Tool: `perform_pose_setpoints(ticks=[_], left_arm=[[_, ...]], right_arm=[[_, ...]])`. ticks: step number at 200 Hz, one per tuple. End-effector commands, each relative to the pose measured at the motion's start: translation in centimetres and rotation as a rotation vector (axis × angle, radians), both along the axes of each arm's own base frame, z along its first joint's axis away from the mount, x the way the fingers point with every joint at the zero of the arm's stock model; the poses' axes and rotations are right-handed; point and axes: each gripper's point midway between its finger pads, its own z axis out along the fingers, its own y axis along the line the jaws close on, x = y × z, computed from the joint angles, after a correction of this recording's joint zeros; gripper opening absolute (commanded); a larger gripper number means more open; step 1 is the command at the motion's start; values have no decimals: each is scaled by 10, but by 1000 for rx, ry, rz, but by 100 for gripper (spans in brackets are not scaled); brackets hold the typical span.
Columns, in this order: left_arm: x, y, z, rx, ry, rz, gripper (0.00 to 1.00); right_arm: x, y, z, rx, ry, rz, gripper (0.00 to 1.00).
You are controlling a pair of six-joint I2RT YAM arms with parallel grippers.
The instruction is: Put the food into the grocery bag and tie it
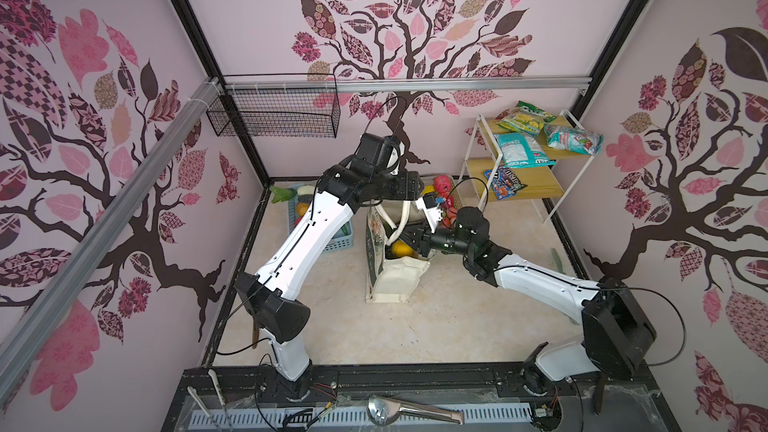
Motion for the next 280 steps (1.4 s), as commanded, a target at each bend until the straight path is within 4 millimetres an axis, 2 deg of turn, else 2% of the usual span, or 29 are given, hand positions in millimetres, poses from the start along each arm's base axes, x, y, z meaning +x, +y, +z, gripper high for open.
perform_pose_setpoints(ticks=[1, 54, 98, 157, 197, 224, 226, 230, 252, 280], left_arm=[[-13, 12, 12, 7, -7, -20, 85], [-15, 20, 32, -79, -20, -32, 91], [-12, 27, 35, -93, -28, -6, 93], [-11, 48, 63, -103, -91, 55, 94], [-8, 75, 52, -21, -101, 174, 91], [-15, 98, 49, 2, -128, 245, 88], [-15, 99, 40, 14, -111, 248, 88], [-16, 101, 36, 17, -105, 251, 87], [-21, 107, 25, 9, -81, 252, 83], [-23, 99, 11, -3, -42, 213, 79]], right_arm=[[0, -7, 46, 84, -94, -24, 19], [3, -3, 43, 70, -79, -17, 18], [3, -1, 46, 64, -81, -6, 18], [5, 0, 43, 47, -74, -5, 18], [5, 0, 45, 49, -76, -5, 18], [4, 1, 47, 51, -78, 1, 18], [5, 0, 47, 51, -79, -1, 18], [5, 0, 46, 49, -76, 0, 18], [4, 1, 48, 53, -78, 2, 18], [4, 2, 49, 62, -73, 8, 18]])
